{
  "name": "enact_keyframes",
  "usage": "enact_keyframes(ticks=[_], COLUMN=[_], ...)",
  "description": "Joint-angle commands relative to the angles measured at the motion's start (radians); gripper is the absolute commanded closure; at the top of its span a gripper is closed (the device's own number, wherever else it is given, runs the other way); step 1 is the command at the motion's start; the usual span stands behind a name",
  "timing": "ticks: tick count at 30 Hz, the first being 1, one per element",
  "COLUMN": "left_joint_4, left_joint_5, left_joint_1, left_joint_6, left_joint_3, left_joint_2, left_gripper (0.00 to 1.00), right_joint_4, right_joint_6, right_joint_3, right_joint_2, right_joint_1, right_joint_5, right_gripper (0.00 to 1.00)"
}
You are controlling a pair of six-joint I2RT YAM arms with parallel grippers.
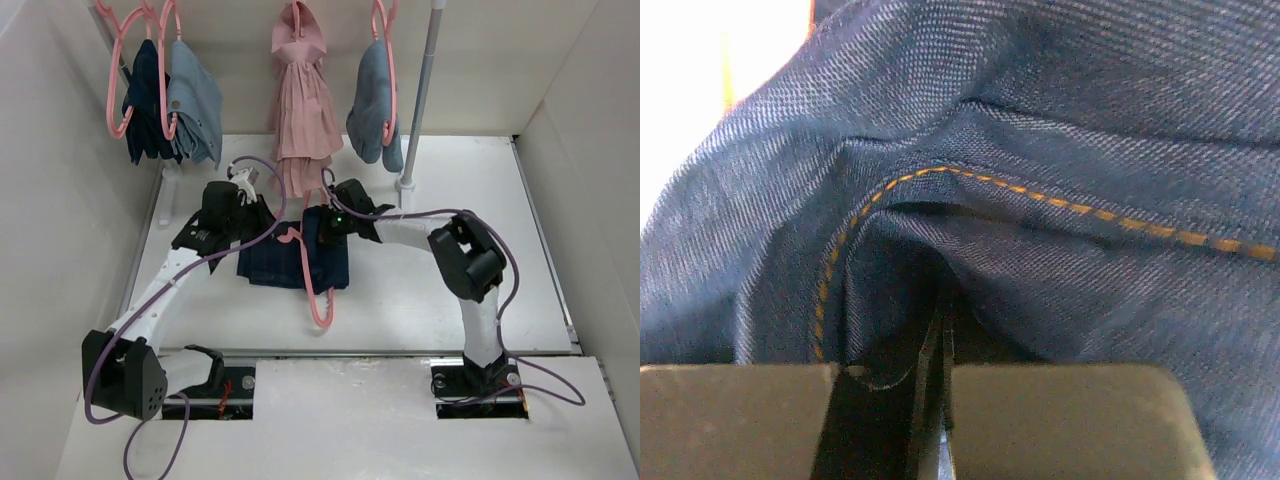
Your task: Place the trousers on the hanger
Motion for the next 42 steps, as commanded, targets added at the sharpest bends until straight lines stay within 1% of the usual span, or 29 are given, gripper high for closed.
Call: enact_keyframes(ticks=[1, 3, 4, 6, 9, 11, 13, 15, 16, 18, 19, 21, 24, 26, 29, 31, 34, 36, 38, 42], left_joint_4=[0.045, 0.045, 0.045, 0.045, 0.059, 0.074, 0.057, 0.042, 0.030, 0.021, 0.011, 0.011, 0.001, 0.001, 0.001, 0.001, 0.001, 0.010, 0.010, 0.010], left_joint_5=[0.060, 0.087, 0.103, 0.135, 0.196, 0.206, 0.174, 0.140, 0.140, 0.095, 0.085, 0.062, 0.036, 0.036, 0.036, 0.036, 0.036, 0.036, 0.036, 0.036], left_joint_1=[-0.003, -0.003, -0.003, -0.003, -0.012, -0.012, -0.012, -0.012, -0.012, -0.012, -0.012, -0.012, -0.012, -0.012, -0.012, -0.012, -0.012, -0.012, -0.012, -0.012], left_joint_6=[0.033, 0.033, 0.033, 0.033, -0.015, -0.024, -0.036, -0.026, -0.026, -0.015, -0.015, 0.008, 0.019, 0.019, 0.019, 0.019, 0.019, 0.019, 0.019, 0.019], left_joint_3=[0.070, 0.103, 0.143, 0.183, 0.208, 0.184, 0.154, 0.111, 0.099, 0.090, 0.090, 0.090, 0.099, 0.099, 0.099, 0.099, 0.099, 0.099, 0.099, 0.099], left_joint_2=[-0.003, 0.006, 0.015, 0.026, 0.026, 0.026, 0.026, 0.026, 0.017, 0.008, 0.008, 0.008, 0.008, 0.008, 0.008, 0.008, 0.008, 0.008, 0.008, 0.008], left_gripper=[1.00, 1.00, 1.00, 1.00, 1.00, 1.00, 1.00, 1.00, 1.00, 1.00, 1.00, 1.00, 1.00, 1.00, 1.00, 1.00, 1.00, 1.00, 1.00, 1.00], right_joint_4=[0.195, 0.209, 0.209, 0.209, 0.181, 0.172, 0.172, 0.172, 0.136, 0.076, -0.001, -0.072, -0.202, -0.257, -0.258, -0.230, -0.187, -0.164, -0.155, -0.165], right_joint_6=[0.165, 0.219, 0.233, 0.261, 0.250, 0.221, 0.169, 0.120, 0.071, 0.010, -0.020, -0.087, -0.159, -0.169, -0.169, -0.135, -0.101, -0.101, -0.090, -0.090], right_joint_3=[0.053, 0.053, 0.053, 0.053, 0.053, 0.034, 0.004, -0.056, -0.075, -0.110, -0.110, -0.125, -0.135, -0.147, -0.212, -0.237, -0.247, -0.222, -0.196, -0.103], right_joint_2=[0.060, 0.114, 0.128, 0.165, 0.183, 0.166, 0.101, 0.029, -0.051, -0.122, -0.178, -0.214, -0.243, -0.286, -0.343, -0.407, -0.466, -0.466, -0.429, -0.331], right_joint_1=[0.026, 0.026, 0.035, 0.035, 0.035, 0.035, 0.035, 0.016, 0.015, 0.006, 0.006, 0.006, 0.017, 0.029, 0.029, 0.042, 0.115, 0.164, 0.173, 0.173], right_joint_5=[-0.012, 0.008, 0.032, 0.032, 0.041, 0.042, 0.042, 0.051, 0.066, 0.095, 0.112, 0.126, 0.147, 0.181, 0.170, 0.149, 0.138, 0.147, 0.147, 0.147], right_gripper=[0.96, 0.99, 0.99, 1.00, 1.00, 1.00, 0.94, 0.85, 0.73, 0.58, 0.45, 0.38, 0.34, 0.34, 0.34, 0.34, 0.26, 0.24, 0.16, 0.15])
